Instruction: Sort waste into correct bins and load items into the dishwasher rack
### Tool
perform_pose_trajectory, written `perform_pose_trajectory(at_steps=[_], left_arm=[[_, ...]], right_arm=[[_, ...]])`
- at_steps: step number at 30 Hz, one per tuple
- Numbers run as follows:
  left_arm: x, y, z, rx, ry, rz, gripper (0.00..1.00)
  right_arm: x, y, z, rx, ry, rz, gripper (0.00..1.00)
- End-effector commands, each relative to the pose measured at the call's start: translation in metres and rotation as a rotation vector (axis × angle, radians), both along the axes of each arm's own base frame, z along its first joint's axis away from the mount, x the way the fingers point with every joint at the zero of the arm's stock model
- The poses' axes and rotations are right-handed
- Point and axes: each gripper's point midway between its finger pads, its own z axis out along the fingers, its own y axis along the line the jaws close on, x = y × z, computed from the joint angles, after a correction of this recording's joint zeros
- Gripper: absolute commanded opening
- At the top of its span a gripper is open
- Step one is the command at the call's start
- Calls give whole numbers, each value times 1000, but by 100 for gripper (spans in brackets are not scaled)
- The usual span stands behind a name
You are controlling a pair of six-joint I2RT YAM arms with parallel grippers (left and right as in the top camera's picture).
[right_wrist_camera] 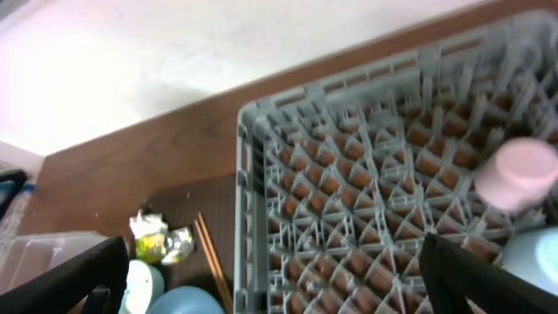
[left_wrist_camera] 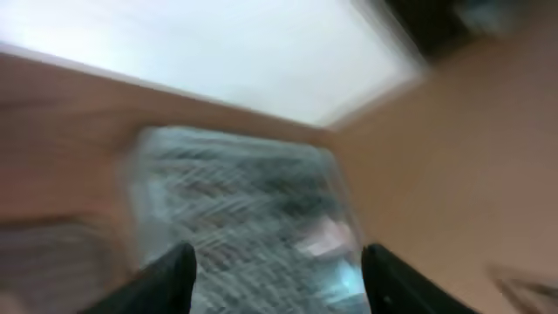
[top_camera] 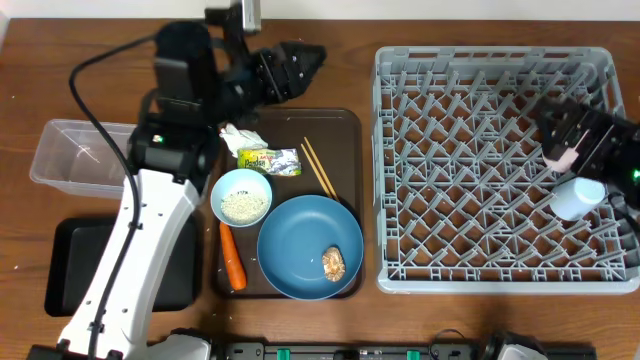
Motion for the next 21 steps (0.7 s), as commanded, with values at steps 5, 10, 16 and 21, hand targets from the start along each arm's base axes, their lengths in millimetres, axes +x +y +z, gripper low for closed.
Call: perform_pose_trajectory(at_steps=[5, 10, 16, 21], left_arm=[[-32, 84, -90, 643, 215, 228, 62], [-65, 93, -131, 759, 392, 103, 62], [-48, 87, -173, 872, 417, -35, 63], [-17, 79, -224, 912, 432, -85, 73]], right_arm=[[5, 11, -19, 19, 79, 57, 99], [17, 25, -27, 18, 101, 115, 96], [34, 46, -49, 31, 170, 193, 88], [40, 63, -68, 39, 244, 247, 83]])
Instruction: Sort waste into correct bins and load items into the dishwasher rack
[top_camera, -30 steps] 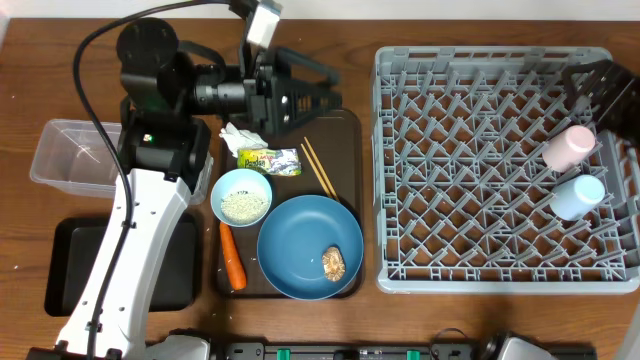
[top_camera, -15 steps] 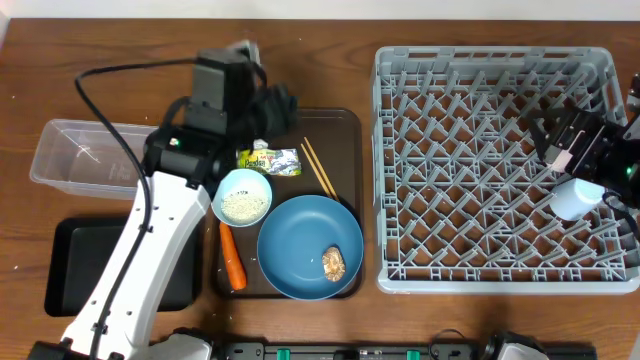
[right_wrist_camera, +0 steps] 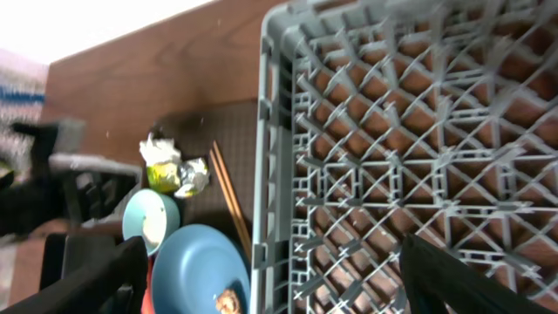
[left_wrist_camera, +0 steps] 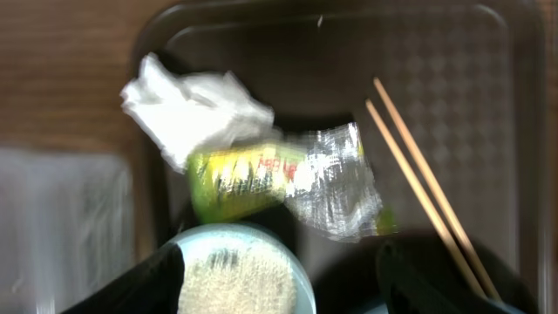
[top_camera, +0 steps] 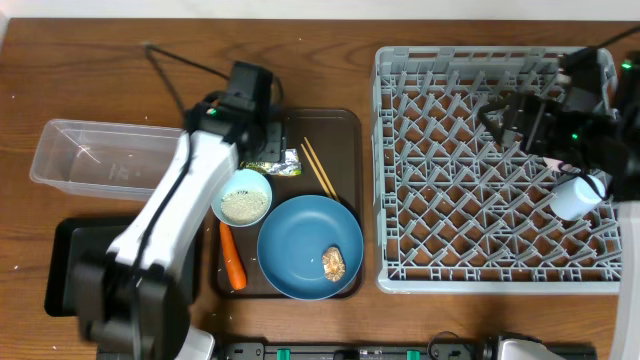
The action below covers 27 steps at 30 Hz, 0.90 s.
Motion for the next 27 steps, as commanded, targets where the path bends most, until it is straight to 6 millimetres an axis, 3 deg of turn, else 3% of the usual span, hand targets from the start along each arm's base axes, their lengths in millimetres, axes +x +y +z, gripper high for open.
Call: perform_pose_trajectory(at_steps=[1, 5, 11, 19, 27], left_arm=[[10, 0, -35, 53, 47, -60, 73], [12, -17, -61, -12, 96, -100, 73], [6, -24, -75, -44, 150, -121, 71], [-21, -46, -92, -117, 278, -173, 67], [-25, -47, -112, -102, 325, -173, 40]], right_arm=[[2, 13, -9, -1, 29, 51, 82], [3, 20, -14, -2, 47, 71, 82], [4, 16, -16, -30, 49, 55, 82], [4, 14, -17, -39, 50, 49, 82], [4, 14, -17, -42, 51, 46, 80]])
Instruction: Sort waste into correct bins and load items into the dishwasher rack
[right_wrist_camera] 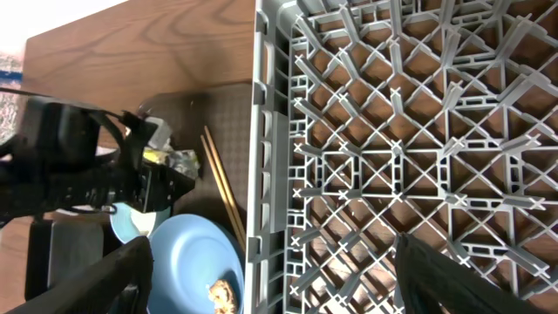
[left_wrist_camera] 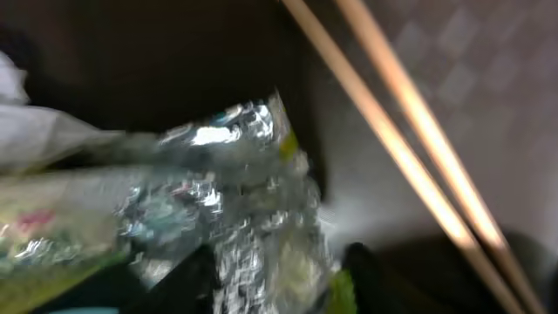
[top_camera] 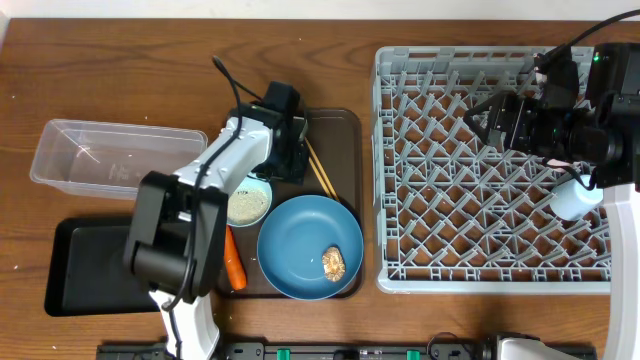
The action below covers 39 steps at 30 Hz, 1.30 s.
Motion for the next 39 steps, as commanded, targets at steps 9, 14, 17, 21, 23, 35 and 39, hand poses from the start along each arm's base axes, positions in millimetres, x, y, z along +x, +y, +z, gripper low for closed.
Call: perform_pose_trajectory(at_steps=[9, 14, 17, 21, 23, 35, 39], left_arm=[[7, 1, 56, -4, -75, -11, 6], [13, 6, 117, -18, -223, -2, 6], [16, 27, 149, 64, -338, 33, 6], [13, 82, 179, 270, -429, 131, 6], [10, 111, 183, 346, -424, 189, 6], [25, 191, 137, 248, -310, 341, 43], [23, 177, 134, 164, -286, 326, 62]], right_arm=[[-2, 5, -1, -11, 0, 23, 81], [-1, 5, -1, -11, -3, 23, 81], [0, 5, 0, -11, -7, 23, 81], [1, 5, 1, -9, -12, 20, 81], [1, 5, 1, -10, -15, 20, 81], [2, 5, 2, -9, -18, 20, 81], [2, 5, 1, -10, -18, 20, 81]])
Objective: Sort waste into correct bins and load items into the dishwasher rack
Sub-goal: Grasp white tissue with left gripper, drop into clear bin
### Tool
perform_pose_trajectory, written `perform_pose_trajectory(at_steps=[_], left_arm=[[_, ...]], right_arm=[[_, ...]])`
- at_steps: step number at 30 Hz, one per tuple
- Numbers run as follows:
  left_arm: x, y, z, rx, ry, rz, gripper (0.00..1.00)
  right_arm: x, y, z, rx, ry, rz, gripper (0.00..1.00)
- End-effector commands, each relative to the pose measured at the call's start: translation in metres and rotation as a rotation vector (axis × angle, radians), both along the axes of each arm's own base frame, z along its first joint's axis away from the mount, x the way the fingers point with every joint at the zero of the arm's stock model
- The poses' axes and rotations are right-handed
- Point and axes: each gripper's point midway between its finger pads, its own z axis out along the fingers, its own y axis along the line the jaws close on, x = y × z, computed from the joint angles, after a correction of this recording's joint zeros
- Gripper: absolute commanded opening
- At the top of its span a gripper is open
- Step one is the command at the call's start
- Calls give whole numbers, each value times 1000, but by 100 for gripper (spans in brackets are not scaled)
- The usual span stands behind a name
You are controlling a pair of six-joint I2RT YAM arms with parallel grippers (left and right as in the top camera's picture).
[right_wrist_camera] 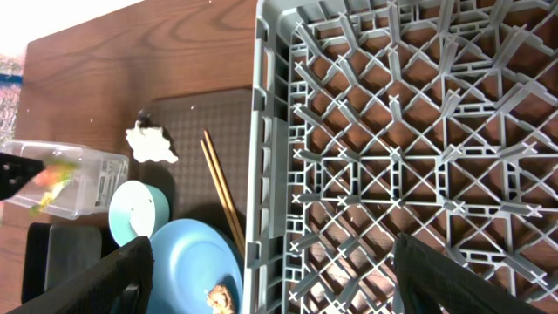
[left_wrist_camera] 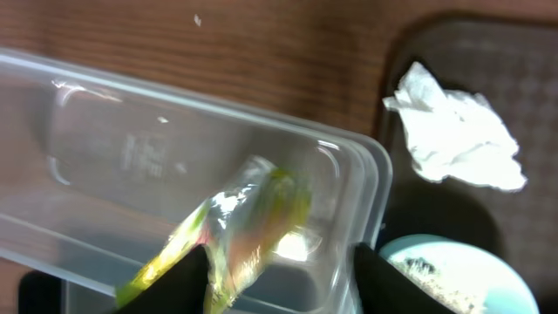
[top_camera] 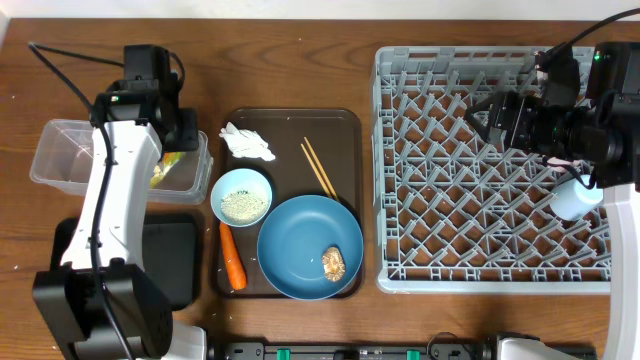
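Observation:
The green and silver wrapper [left_wrist_camera: 253,222] hangs blurred inside the clear plastic bin [top_camera: 70,150], between the fingers of my left gripper [left_wrist_camera: 279,288], whose jaws stand apart. The same wrapper [top_camera: 165,168] shows at the bin's right end in the overhead view. On the brown tray [top_camera: 345,130] lie a crumpled tissue [top_camera: 247,142], chopsticks [top_camera: 320,170], a small bowl of rice [top_camera: 241,197], a carrot [top_camera: 232,256] and a blue plate [top_camera: 300,240] with a food scrap [top_camera: 334,263]. My right gripper [right_wrist_camera: 270,288] hovers open over the grey dishwasher rack [top_camera: 400,200].
A black bin [top_camera: 150,265] sits in front of the clear bin, left of the tray. A white bottle [top_camera: 572,198] lies in the rack's right part, under my right arm. The tray stands close against the rack's left wall.
My left gripper was down on the tray around the wrapper; now it is over the clear bin and the wrapper is in the bin, gone from the tray. The right arm has barely moved.
First my left gripper was raised behind the tray and the right one was beside the white bottle. Then the left hung open over the wrapper and the right stood over the rack's back. The left closed in on the wrapper, which is now in the clear bin.

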Motion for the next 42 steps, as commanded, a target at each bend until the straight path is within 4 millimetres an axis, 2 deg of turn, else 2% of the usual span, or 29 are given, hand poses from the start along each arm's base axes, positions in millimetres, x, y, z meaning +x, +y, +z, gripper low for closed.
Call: perform_pose_trajectory(at_steps=[1, 4, 7, 9, 13, 17, 20, 23, 29, 31, 34, 36, 39, 42], left_arm=[[3, -27, -1, -128, -15, -73, 63], [10, -67, 5, -277, -52, -166, 63], [16, -92, 0, -294, -55, -232, 63], [22, -104, -9, -279, -48, -261, 63], [31, -127, -43, -263, 5, -309, 63], [41, -120, -86, -169, 69, -249, 63], [44, -118, -109, -165, 103, -229, 63], [45, -110, -122, -135, 121, -182, 63], [39, -108, -149, -124, 186, -171, 63], [35, -108, -157, -134, 209, -144, 52], [34, -109, -153, -134, 211, -145, 21], [36, -109, -143, -135, 193, -147, 9], [41, -111, -116, -141, 150, -151, 6], [40, -117, -76, -182, 95, -167, 6]], right_arm=[[-1, 5, 0, -8, -2, 21, 82], [0, 5, 0, -8, -6, 21, 82], [0, 4, 0, -12, -5, 18, 82], [0, 4, 0, -13, -5, 17, 82], [0, 4, 0, -13, -5, 17, 82], [0, 4, -1, -13, -4, 17, 83], [-1, 4, -1, -14, -2, 17, 83], [-1, 4, -1, -14, -3, 17, 83], [0, 3, -1, -18, -5, 14, 83], [0, 0, -2, -33, -3, 3, 83], [1, -1, -2, -41, -3, -3, 83], [1, -1, -2, -41, -4, -3, 83], [1, -1, -2, -41, -4, -3, 83], [1, -3, -3, -51, -3, -10, 84]])
